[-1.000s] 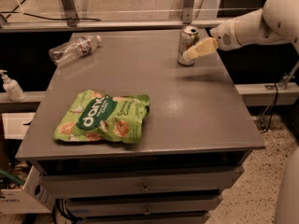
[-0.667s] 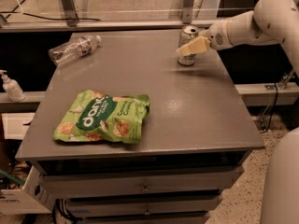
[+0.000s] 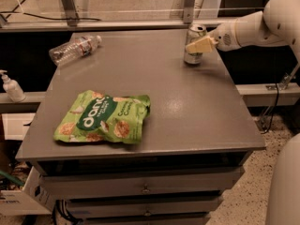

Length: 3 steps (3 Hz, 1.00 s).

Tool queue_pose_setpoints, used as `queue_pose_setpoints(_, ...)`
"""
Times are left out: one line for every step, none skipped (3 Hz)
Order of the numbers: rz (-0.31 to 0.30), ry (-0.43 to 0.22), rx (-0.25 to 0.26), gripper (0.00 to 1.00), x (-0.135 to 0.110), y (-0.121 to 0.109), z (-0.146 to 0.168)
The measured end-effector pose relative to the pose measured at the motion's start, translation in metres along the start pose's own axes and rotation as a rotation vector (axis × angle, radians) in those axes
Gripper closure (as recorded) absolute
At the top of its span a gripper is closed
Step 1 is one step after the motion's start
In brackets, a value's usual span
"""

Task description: Move 7up can near green rice chip bag

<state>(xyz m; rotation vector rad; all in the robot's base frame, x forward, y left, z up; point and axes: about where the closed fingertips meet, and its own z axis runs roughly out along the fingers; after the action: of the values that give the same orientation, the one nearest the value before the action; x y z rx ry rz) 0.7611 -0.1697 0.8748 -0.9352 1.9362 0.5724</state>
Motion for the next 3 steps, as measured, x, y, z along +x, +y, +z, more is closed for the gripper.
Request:
queue_pose_setpoints(-0.036, -0.020, -0.077, 0.88, 0.003, 0.031, -0.037)
queue_pose_setpoints(-0.115, -0.026, -0.175, 1.00, 0.017, 0.080, -0.074)
queue_pose_setpoints(-0.202, -0.018, -0.279, 1.00, 0.032, 0.137, -0.092)
